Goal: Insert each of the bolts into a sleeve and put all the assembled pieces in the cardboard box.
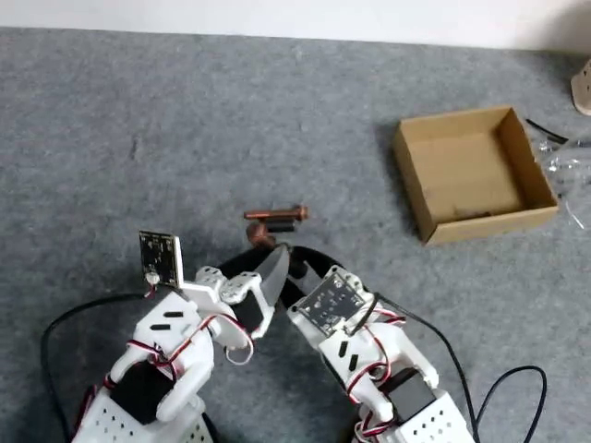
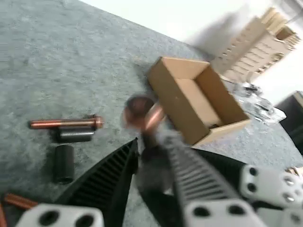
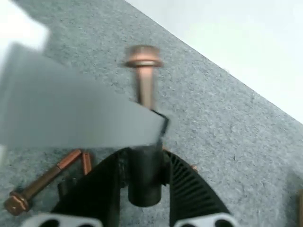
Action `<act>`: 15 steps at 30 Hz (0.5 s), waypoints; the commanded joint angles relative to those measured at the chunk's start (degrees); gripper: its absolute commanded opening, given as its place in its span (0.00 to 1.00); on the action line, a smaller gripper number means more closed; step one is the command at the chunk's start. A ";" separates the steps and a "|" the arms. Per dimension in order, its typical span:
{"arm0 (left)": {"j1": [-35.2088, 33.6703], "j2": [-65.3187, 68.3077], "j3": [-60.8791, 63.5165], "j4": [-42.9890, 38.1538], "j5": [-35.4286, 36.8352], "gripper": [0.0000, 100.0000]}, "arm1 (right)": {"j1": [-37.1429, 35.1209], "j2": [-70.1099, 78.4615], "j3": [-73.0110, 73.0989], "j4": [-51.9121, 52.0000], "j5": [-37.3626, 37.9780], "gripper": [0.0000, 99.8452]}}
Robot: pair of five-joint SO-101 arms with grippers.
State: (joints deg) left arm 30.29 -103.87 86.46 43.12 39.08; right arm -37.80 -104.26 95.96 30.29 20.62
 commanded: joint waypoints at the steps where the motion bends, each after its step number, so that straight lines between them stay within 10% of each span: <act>1: -3.91 -0.48 -0.13 1.32 0.00 0.38 | 1.19 -1.01 6.11 -2.42 0.44 0.00; 15: -31.78 -0.57 -3.47 1.41 12.84 0.47 | 6.73 -1.01 6.11 -2.59 0.35 0.00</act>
State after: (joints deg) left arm 4.88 -103.78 85.14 44.70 51.12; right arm -33.41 -104.26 95.96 30.29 20.62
